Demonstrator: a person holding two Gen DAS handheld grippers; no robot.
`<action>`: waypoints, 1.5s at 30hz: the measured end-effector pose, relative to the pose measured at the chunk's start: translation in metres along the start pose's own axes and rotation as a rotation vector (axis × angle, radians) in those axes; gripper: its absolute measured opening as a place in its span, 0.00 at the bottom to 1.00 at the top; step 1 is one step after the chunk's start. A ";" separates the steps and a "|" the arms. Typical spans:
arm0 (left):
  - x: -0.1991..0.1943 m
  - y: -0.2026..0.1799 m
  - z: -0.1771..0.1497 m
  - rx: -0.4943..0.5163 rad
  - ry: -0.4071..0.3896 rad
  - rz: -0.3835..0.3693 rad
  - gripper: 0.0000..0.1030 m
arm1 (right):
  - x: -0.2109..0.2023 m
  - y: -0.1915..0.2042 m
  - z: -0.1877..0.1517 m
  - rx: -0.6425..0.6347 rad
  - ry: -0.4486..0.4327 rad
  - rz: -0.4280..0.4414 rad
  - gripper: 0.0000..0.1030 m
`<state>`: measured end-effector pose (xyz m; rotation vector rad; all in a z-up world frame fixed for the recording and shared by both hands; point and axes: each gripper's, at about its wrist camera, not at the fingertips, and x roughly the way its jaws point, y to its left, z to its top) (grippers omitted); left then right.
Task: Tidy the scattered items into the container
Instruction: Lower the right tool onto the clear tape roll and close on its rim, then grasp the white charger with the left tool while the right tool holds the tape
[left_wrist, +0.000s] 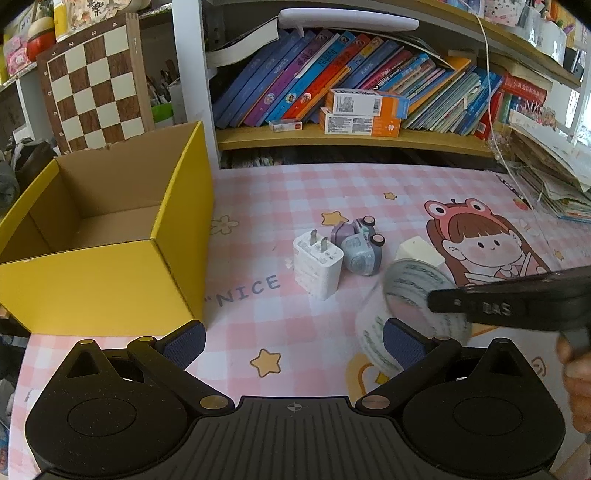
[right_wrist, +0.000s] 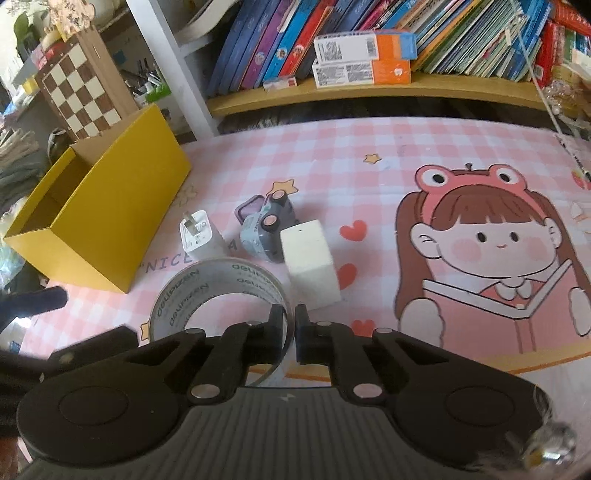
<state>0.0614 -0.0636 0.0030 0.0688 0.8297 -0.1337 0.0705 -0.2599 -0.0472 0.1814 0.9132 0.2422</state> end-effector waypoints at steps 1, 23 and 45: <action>0.002 -0.002 0.001 0.002 -0.001 -0.001 0.99 | -0.003 -0.001 -0.001 -0.002 -0.003 -0.002 0.06; 0.051 -0.032 0.019 0.030 -0.085 0.017 0.86 | -0.025 -0.037 -0.024 0.034 -0.002 -0.066 0.07; 0.092 -0.031 0.024 0.024 -0.066 0.137 0.34 | -0.021 -0.045 -0.026 0.048 0.019 -0.060 0.07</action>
